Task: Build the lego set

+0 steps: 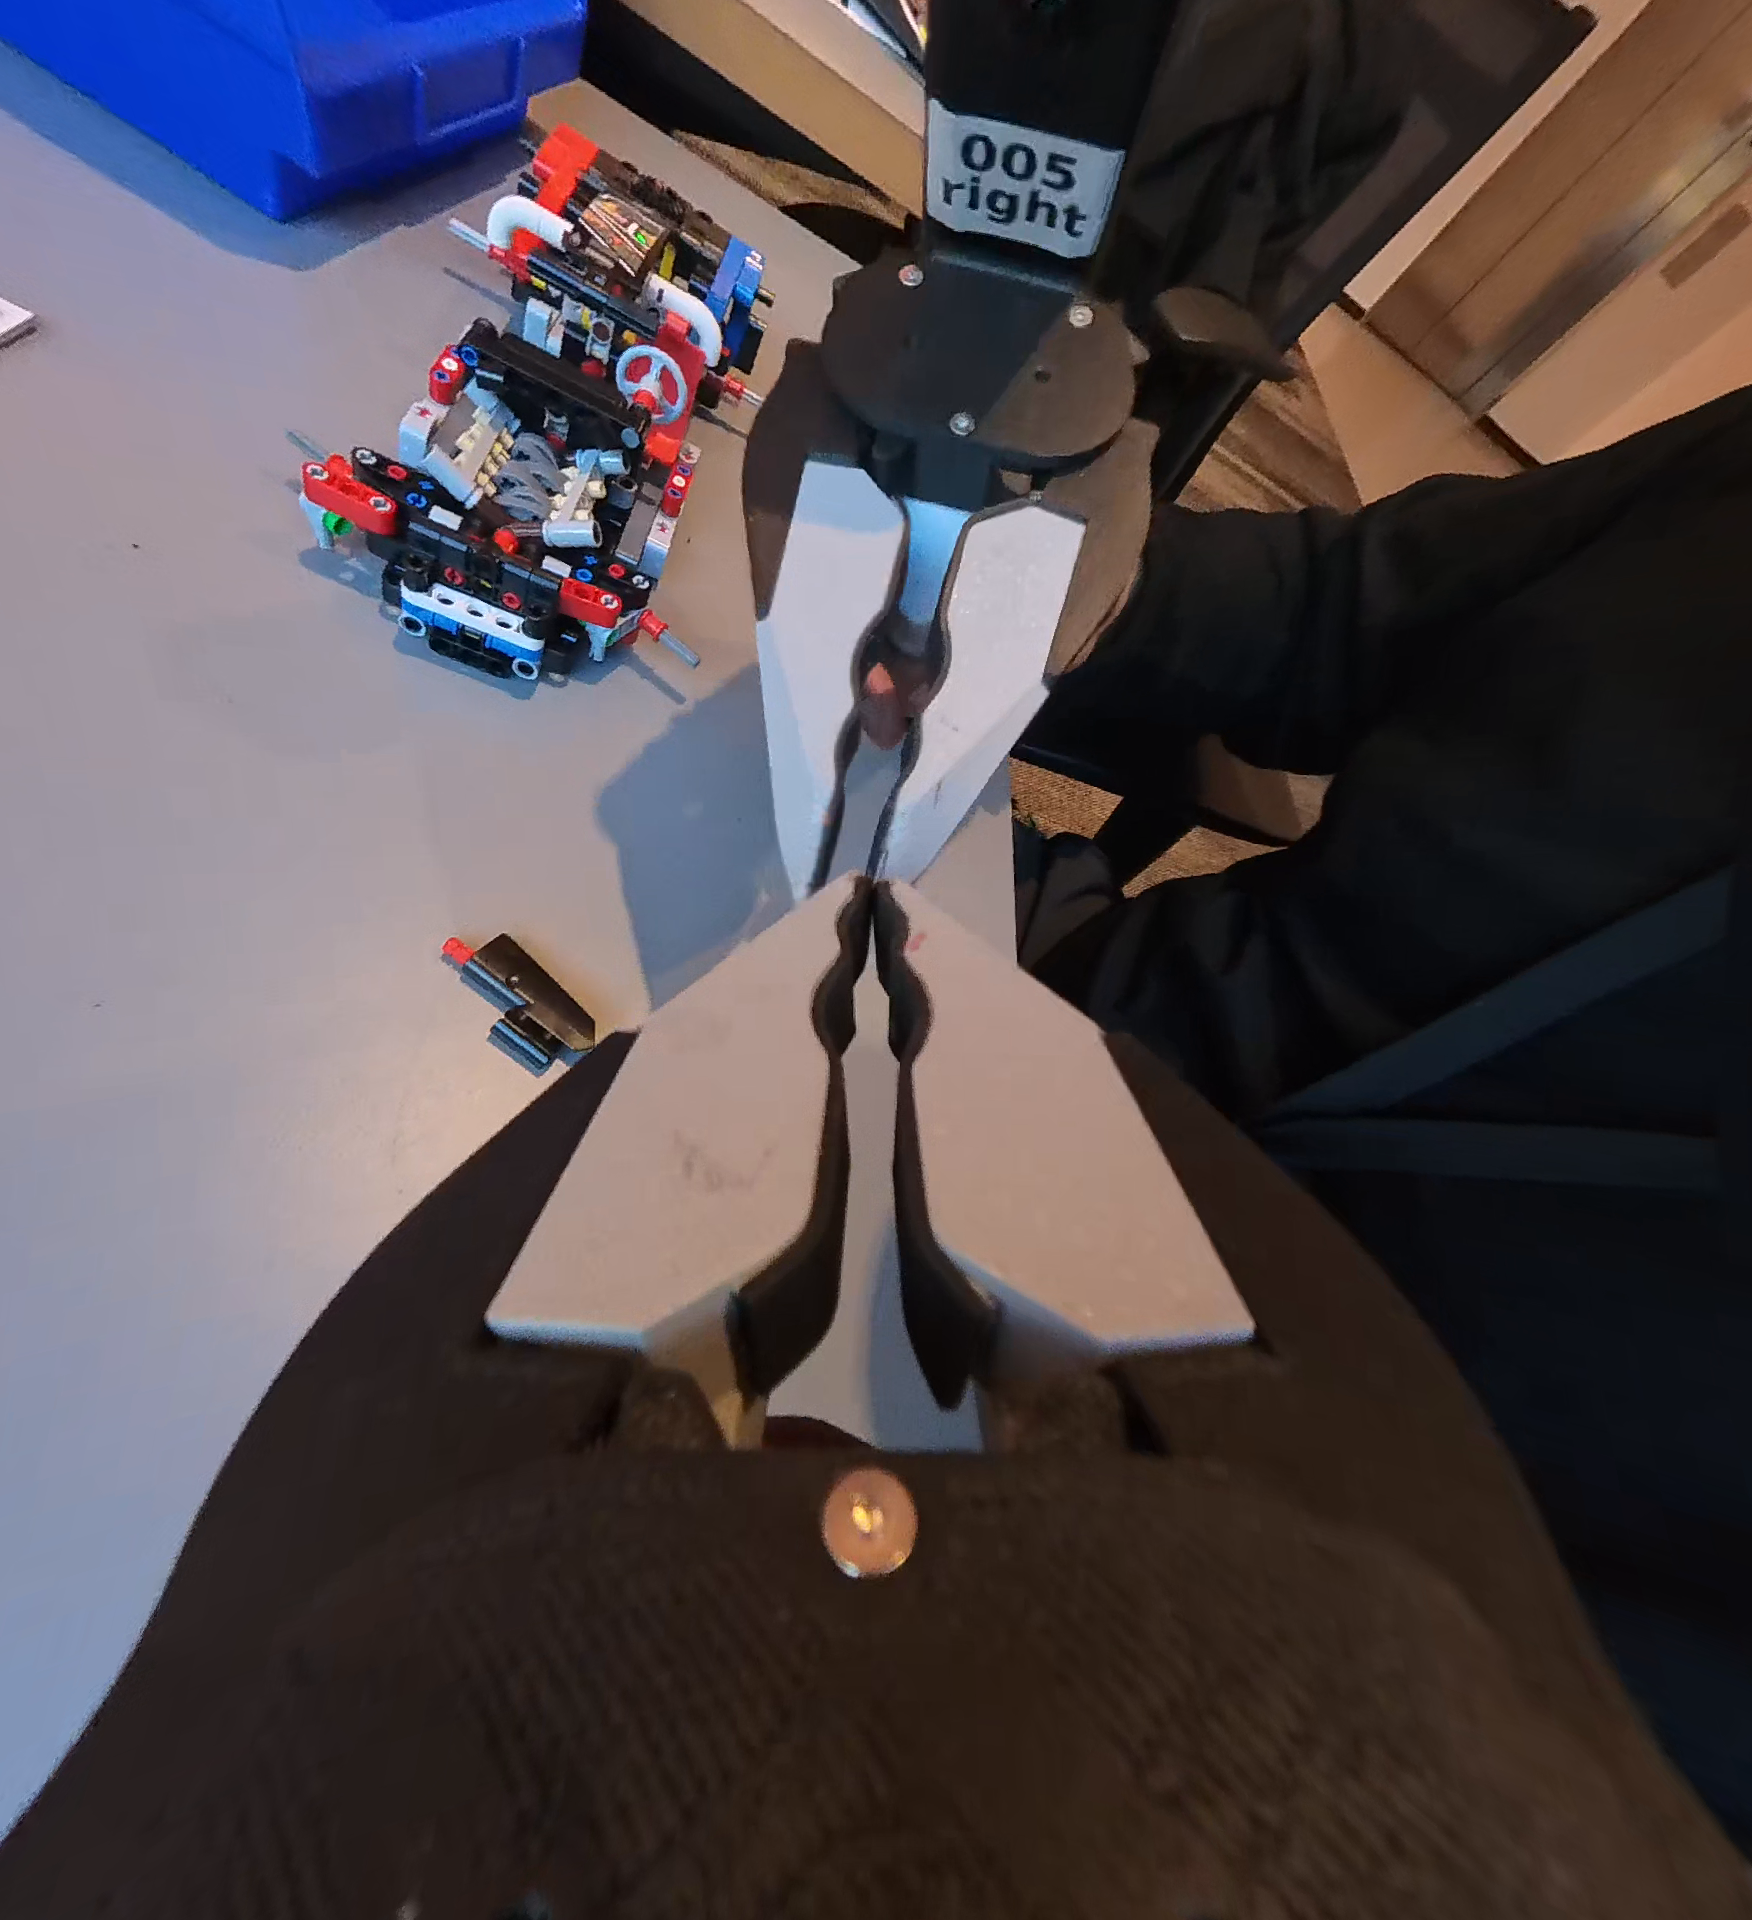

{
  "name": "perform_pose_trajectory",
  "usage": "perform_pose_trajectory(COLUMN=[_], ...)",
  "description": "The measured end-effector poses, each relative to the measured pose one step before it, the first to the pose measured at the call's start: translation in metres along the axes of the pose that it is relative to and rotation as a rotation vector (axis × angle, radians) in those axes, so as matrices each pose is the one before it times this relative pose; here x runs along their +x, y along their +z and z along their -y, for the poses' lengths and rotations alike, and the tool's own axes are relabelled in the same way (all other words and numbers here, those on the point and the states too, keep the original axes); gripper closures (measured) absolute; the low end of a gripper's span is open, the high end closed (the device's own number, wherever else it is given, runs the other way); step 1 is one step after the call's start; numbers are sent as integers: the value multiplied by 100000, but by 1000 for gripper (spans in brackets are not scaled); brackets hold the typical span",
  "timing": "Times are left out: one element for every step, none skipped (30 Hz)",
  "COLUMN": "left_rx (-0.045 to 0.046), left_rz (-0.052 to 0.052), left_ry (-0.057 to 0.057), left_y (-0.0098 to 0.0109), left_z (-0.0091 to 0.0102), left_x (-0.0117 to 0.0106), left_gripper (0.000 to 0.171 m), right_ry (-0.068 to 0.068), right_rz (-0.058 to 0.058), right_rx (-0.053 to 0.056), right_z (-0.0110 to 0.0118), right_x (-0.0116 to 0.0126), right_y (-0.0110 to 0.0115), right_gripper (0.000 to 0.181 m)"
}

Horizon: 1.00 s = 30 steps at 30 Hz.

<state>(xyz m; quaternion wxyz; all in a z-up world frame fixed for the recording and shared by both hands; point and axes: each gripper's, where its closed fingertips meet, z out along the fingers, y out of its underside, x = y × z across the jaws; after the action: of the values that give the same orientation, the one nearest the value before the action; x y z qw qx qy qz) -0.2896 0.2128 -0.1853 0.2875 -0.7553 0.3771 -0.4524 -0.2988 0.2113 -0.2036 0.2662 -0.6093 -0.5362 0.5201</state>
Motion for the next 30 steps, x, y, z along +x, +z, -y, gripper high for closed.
perform_pose_trajectory(left_rx=[-166,-175,-201,-194,-241,-267,-2,91,-92,-115,-123,-143,110,297,448,639,678,594,363,300,378,482,298,-151,-624,-1255,-1862,-1367,-241,409], left_rz=[176,-187,-221,-28,22,-144,-199,6,-61,-132,-312,-94,29,205,112,-176,-264,-102,-248,-319,-162,34,259,216,405,609,675,432,318,-123], left_ry=[-62,-136,-189,-52,96,44,90,79,-11,-68,-51,-15,42,-23,-61,-126,-120,3,-85,-310,-422,-522,-490,-52,668,1606,1465,928,303,-373], left_y=[2,1,35,23,37,30,31,32,26,32,32,16,-15,-50,-70,-84,-68,-74,-49,-48,-38,-39,-13,20,37,77,108,105,63,19], left_z=[-41,-42,-52,-28,-33,-29,15,11,-5,-30,-25,-34,11,53,78,114,110,99,64,41,37,55,28,-46,-98,-194,-262,-188,-19,64], left_x=[-43,13,22,-1,-4,28,47,19,5,18,34,19,0,-26,-23,25,44,13,18,10,-38,-70,-88,-65,-41,13,43,64,11,-1], left_gripper=[171,171,171,171,171,171,171,171,171,171,171,171,171,171,171,171,171,171,171,169,167,167,169,171,171,171,171,171,171,171], right_ry=[-211,89,370,427,356,170,5,-135,-150,7,207,385,613,856,955,1004,1153,1190,1114,957,485,166,308,373,244,-228,-875,-1416,-1622,-1619], right_rz=[326,315,323,477,382,337,266,415,603,615,526,503,677,978,1351,1369,1057,785,705,165,-429,-439,-244,-40,-392,-1358,-1818,-1434,-1147,-1078], right_rx=[99,519,860,776,459,156,-143,-320,-209,56,45,1,337,666,1023,1328,1256,1010,687,409,238,-14,-150,-91,-357,-567,-367,-219,-409,-724], right_z=[67,125,192,160,125,52,-13,-53,-52,-15,-34,-26,6,59,118,166,146,123,65,21,-19,-72,-100,-84,-97,-67,18,83,85,53], right_x=[-85,-61,-30,-19,-7,-20,-27,-70,-117,-122,-85,-32,-32,-50,-108,-116,-68,-14,-8,71,140,109,80,29,88,206,217,118,52,35], right_y=[25,-27,-72,-85,-77,-49,-3,49,76,83,83,43,0,-54,-88,-103,-108,-90,-63,-47,-22,10,45,72,56,8,-56,-112,-120,-93], right_gripper=[177,177,176,176,176,177,178,180,181,181,181,181,181,181,181,181,181,181,181,181,181,181,181,181,181,181,181,181,181,181])
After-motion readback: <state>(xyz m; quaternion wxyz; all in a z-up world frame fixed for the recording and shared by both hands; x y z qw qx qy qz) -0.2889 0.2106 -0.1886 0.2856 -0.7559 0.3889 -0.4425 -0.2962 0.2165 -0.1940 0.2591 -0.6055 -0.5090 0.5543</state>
